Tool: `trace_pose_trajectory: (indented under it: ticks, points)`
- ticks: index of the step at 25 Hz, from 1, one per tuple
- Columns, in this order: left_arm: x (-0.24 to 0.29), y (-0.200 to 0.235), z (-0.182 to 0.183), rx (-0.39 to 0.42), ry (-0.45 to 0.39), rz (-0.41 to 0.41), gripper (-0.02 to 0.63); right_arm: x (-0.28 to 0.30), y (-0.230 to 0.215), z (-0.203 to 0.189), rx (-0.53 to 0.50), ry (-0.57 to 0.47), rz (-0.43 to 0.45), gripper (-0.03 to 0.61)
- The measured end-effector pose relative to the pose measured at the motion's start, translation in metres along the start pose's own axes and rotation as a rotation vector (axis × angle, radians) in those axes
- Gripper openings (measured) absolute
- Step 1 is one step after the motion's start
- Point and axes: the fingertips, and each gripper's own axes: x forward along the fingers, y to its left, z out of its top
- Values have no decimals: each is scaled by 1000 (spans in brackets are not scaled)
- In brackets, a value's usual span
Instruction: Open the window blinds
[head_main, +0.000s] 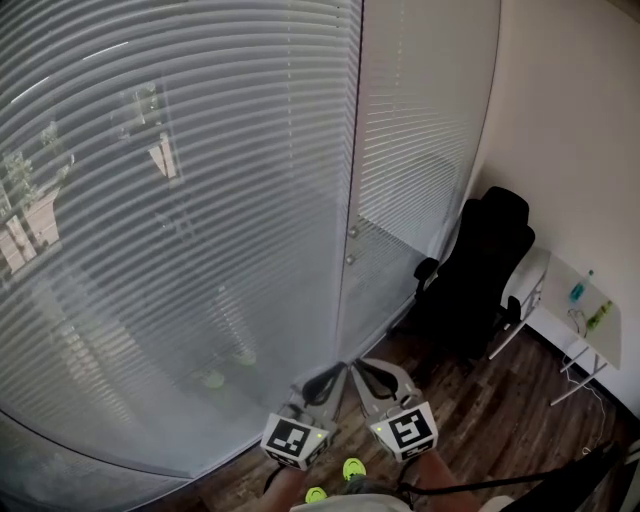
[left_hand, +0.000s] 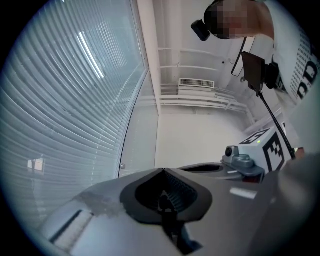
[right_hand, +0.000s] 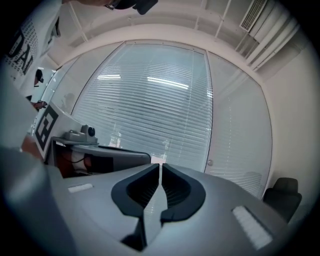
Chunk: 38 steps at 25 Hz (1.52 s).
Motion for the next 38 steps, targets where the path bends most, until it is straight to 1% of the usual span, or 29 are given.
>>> trace_pose_trajectory:
  ticks: [3, 6, 9, 12, 15, 18, 21, 25, 30, 35, 38]
  points:
    - [12, 7, 2, 1, -12, 10, -8, 10, -11, 6, -17, -11, 25, 25]
    - [33, 16, 8, 3, -22, 38, -8, 20, -30, 12, -1, -32, 49, 24]
    - [50, 20, 10, 9, -29, 62, -8, 24, -46, 11, -24, -26, 68, 25]
    - [68, 23, 13, 18, -36, 82, -8, 27, -64, 11, -11, -23, 78, 25]
    - [82, 25, 10, 24, -47, 113, -8, 31, -79, 0, -16, -18, 90, 25]
    - [94, 24, -7, 24, -52, 126, -8, 32, -90, -16, -37, -13, 97, 25]
    - [109, 28, -7, 32, -52, 147, -8, 35, -106, -18, -29, -10, 102, 25]
    - [127, 27, 0, 46, -58, 148, -8, 35, -126, -9, -45, -9, 112, 25]
    - [138, 28, -3, 59, -47, 157, -8, 36, -135, -19, -23, 3, 115, 25]
    - [153, 49, -7, 39, -33, 161, -8, 53, -150, -29, -25, 22, 114, 25]
    - [164, 67, -2, 34, -32, 156, -8, 75, -159, -27, -14, 34, 112, 25]
